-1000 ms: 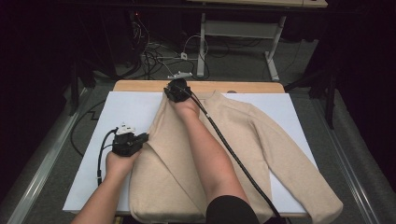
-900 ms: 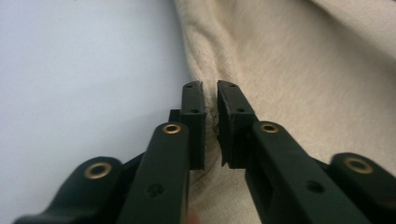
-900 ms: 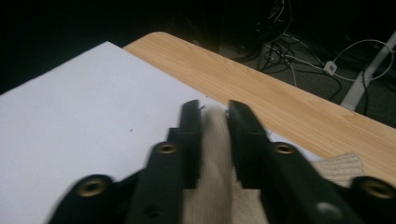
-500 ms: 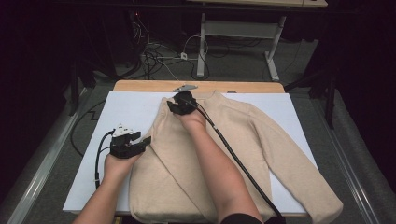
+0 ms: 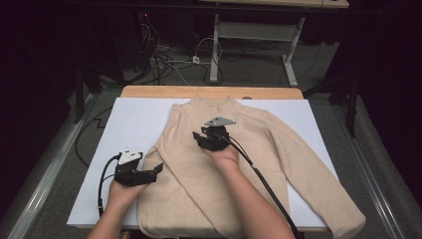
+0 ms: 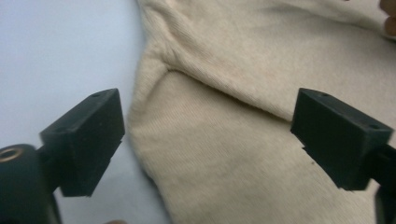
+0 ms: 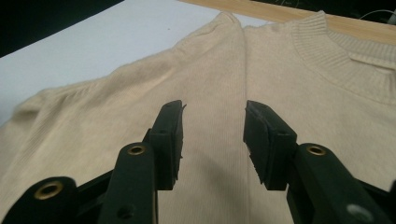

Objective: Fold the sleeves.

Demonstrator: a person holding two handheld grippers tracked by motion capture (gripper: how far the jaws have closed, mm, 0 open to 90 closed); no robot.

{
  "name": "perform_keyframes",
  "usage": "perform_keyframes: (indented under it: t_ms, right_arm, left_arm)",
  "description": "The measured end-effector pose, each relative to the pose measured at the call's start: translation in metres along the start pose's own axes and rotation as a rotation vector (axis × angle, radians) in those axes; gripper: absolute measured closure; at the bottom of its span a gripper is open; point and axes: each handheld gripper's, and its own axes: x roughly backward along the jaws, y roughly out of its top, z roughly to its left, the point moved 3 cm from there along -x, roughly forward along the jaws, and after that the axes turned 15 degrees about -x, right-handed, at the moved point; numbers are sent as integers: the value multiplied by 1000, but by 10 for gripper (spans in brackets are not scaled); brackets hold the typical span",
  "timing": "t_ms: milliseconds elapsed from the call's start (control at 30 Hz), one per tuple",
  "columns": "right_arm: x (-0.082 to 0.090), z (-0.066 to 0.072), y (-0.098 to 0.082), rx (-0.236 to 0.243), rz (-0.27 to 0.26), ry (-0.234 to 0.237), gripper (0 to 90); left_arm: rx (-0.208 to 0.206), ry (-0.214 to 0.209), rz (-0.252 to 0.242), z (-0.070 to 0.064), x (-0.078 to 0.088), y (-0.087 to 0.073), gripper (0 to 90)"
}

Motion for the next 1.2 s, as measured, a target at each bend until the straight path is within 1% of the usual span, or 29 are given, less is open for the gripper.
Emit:
perform_keyframes:
  t_ms: [67,100,167,233,300,367,400,467,500,600,633,733,833,933,1067,1133,1200]
  right_arm:
    - [12,1,-5,9,-9,6,584]
    - [19,1,-8,11,-10,9,584]
    - [32,1,-13,22,-17,9,584]
    - [47,0,-19,21,-33,21,584]
    - [61,-1,-26,21,-39,25,584]
    - [76,-3,-32,16,-49,33,583]
    - [83,-5,-36,7,-52,37,583]
    - [98,-9,-44,0,-56,37,583]
    - [104,-11,-48,0,-57,36,583]
    - [125,-17,-60,9,-49,27,584]
    - [132,-19,-64,10,-47,23,584]
    - [153,-23,-79,17,-33,19,584]
    - [174,-26,-93,18,-19,19,592]
    - [191,-29,-106,29,8,2,600]
    - [210,-30,-122,26,25,-7,614]
    - [216,-30,-130,22,35,-7,618]
    - [220,-28,-138,16,45,2,621]
  left_arm:
    - [2,-1,-6,-4,2,0,55]
    - [-3,0,-8,-5,4,0,51]
    - [3,-1,-4,-8,6,1,3]
    - [4,-6,-19,-11,11,1,0]
    - [-10,-3,-16,-15,14,0,0]
    - [-6,-5,-21,-19,15,-2,0]
    - [0,-9,-28,-20,15,-2,0]
    - [6,-1,-45,-23,16,-4,0]
    - [9,1,-55,-23,16,-5,0]
    - [40,-1,-98,-24,18,-7,0]
    - [38,-10,-98,-23,17,-7,0]
    - [15,0,-98,-24,18,-8,0]
    - [-11,-8,-79,-27,16,-9,0]
    - [-32,-8,-71,-29,14,-9,0]
    - [-42,-13,-76,-30,14,-9,0]
    - [-45,-16,-78,-30,15,-9,0]
    - [-46,-18,-78,-30,15,-9,0]
